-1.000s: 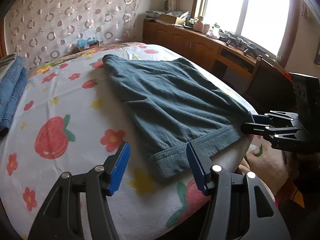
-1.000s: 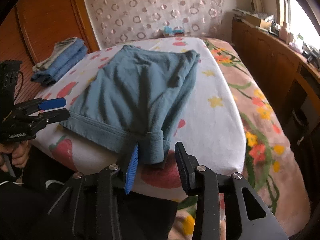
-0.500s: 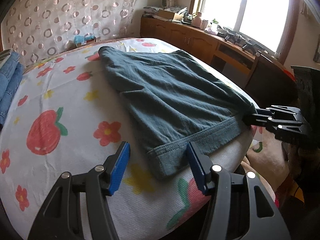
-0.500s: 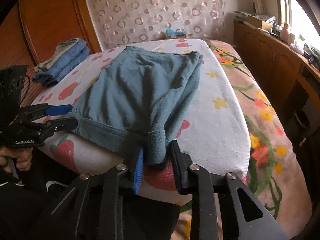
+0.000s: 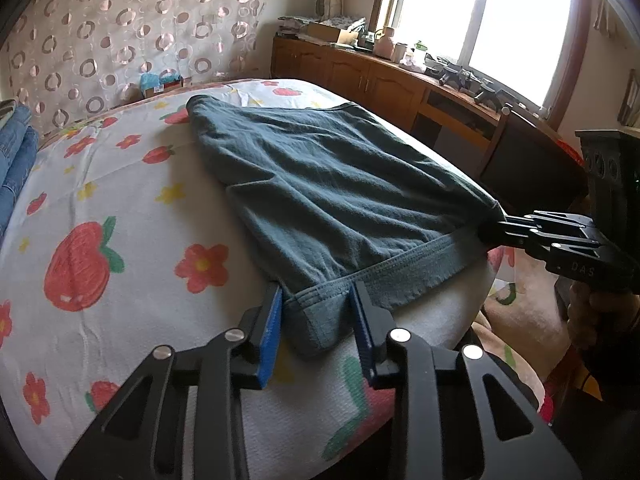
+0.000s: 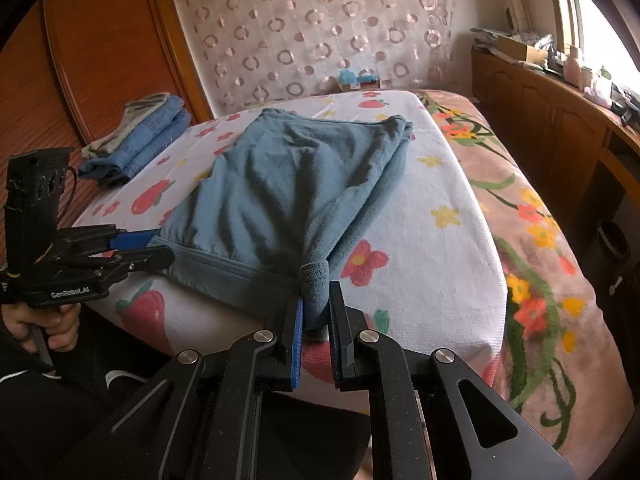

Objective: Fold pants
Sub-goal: 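Lift the blue-grey shorts off the bed with both grippers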

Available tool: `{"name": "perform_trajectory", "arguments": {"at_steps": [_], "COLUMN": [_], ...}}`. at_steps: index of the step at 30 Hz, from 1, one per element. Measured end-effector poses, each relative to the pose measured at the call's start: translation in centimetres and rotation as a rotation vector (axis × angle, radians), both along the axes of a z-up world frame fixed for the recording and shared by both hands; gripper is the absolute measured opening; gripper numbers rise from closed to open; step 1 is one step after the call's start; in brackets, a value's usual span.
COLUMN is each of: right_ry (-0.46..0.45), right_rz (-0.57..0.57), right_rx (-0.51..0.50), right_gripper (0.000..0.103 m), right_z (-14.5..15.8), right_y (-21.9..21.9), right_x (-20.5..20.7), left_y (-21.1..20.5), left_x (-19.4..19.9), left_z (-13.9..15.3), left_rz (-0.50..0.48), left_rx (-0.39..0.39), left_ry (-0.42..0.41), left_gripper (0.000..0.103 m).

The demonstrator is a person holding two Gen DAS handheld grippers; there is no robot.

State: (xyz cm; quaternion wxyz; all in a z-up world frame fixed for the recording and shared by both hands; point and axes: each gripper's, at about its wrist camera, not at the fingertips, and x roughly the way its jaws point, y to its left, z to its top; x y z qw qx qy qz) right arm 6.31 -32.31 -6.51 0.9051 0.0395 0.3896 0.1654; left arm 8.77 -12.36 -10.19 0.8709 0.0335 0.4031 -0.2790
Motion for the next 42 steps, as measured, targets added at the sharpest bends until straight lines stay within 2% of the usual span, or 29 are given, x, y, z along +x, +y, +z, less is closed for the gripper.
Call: {"name": "perform_trajectory", "arguments": {"at_steps": [2, 9, 15, 21, 23, 26, 27, 30, 35, 42], "right_ry": [0.001, -0.004, 0.007, 0.012, 0.015, 0.013, 0.01, 0.0, -0.061, -0.195], "right_rz": [0.0, -0.013, -0.027, -0.02, -0.015, -0.003, 0.001, 0.018, 0.053, 0.095], "right_rx": [0.005, -0.026, -0.031, -0.024, -0.013, -0.008, -0.011, -0.014, -0.006, 0.024], "right_gripper": [0.009, 0.021, 0.029, 0.031, 0.03, 0.02, 0.013, 0.008, 0.008, 0.008], "right_z": [0.0, 0.0, -0.5, -0.6, -0.6, -0.5, -0.4, 0.1, 2.4, 8.8], "right_y": [0.0, 0.2, 0.1, 0.1, 0.1, 0.2, 0.1, 0.4, 0.7, 1.3], "right_x": [0.0, -0.2, 0.1, 0.3, 0.4, 0.4, 0.4, 0.6, 0.9, 1.9], "left_y": [-0.1, 0.1, 0.2, 0.5, 0.5, 0.4, 0.3, 0.1, 0.7, 2.6], "left_x": [-0.2, -0.1, 0.1, 0.5, 0.5, 0.5, 0.4, 0.2, 0.1, -0.3], "left_z": [0.2, 0.4, 0.3, -0.1, -0.1, -0.1, -0.1, 0.3, 3.1, 9.8], "left_rz": [0.004, 0.007, 0.009, 0.02, 0.016, 0.013, 0.006, -0.004, 0.005, 0.028], "left_rx": [-0.002, -0.009, -0.013, -0.026, -0.024, -0.017, -0.017, -0.009, -0.06, -0.128], "left_ry": [-0.008, -0.009, -0.001, 0.015, 0.011, 0.005, 0.004, -0.008, -0.05, -0.166], "left_gripper": [0.022, 0.021, 0.021, 0.029, 0.03, 0.029, 0.026, 0.014, 0.01, 0.009]}}
